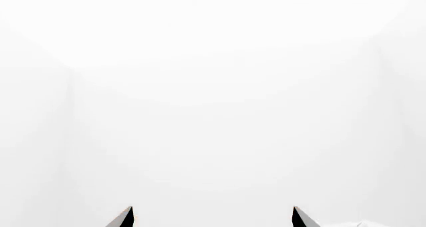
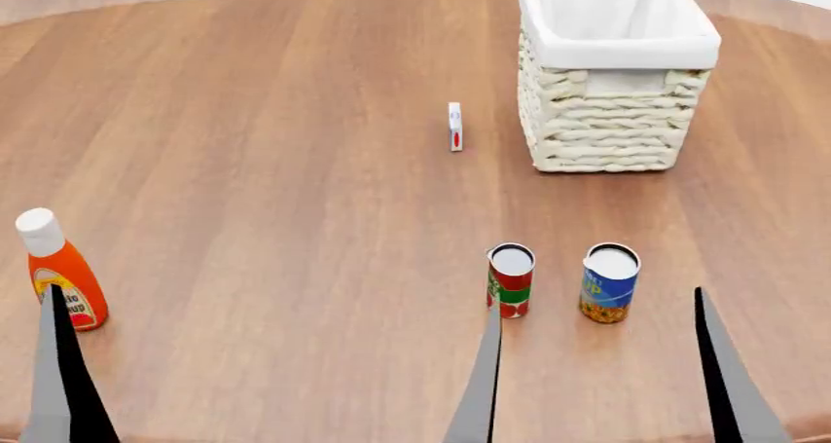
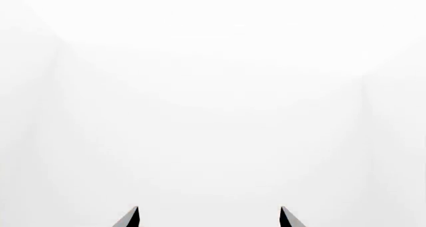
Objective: Pick up the alphabet soup and the cream cheese box, and put them in the basket.
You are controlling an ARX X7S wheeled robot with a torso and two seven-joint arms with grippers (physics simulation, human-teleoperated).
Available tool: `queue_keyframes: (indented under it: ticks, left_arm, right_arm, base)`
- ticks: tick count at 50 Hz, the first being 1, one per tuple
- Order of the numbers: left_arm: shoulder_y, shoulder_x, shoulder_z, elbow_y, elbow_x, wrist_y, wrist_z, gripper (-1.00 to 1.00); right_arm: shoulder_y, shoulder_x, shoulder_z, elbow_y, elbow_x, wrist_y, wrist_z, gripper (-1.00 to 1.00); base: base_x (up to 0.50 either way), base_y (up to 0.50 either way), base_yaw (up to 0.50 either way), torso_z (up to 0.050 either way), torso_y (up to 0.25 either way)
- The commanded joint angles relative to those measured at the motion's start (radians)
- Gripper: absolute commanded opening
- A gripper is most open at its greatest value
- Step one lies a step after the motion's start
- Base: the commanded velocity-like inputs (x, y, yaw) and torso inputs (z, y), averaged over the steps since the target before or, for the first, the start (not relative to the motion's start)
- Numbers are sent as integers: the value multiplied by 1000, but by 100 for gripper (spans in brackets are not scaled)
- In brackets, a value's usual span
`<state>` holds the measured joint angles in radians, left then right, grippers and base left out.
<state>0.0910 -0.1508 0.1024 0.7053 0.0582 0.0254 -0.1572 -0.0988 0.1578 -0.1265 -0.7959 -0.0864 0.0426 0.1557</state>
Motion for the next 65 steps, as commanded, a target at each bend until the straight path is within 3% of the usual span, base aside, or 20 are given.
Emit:
queue_keyframes:
  ticks: [1, 34, 65]
  left_arm:
    - [-1, -14, 11, 16, 8, 7, -15, 100]
    - [5, -38, 39, -3, 11, 22, -46, 100]
    - [3, -59, 53, -10, 0, 23, -71, 100]
  right_arm:
    - [-3, 17, -11, -20, -19, -20, 16, 100]
    - [-3, 52, -41, -32, -22, 5, 23, 100]
    - [-3, 72, -54, -22, -5, -1, 41, 100]
  base:
    - [0, 0, 0, 0, 0]
    - [20, 0, 0, 0, 0]
    - [169, 0, 0, 0, 0]
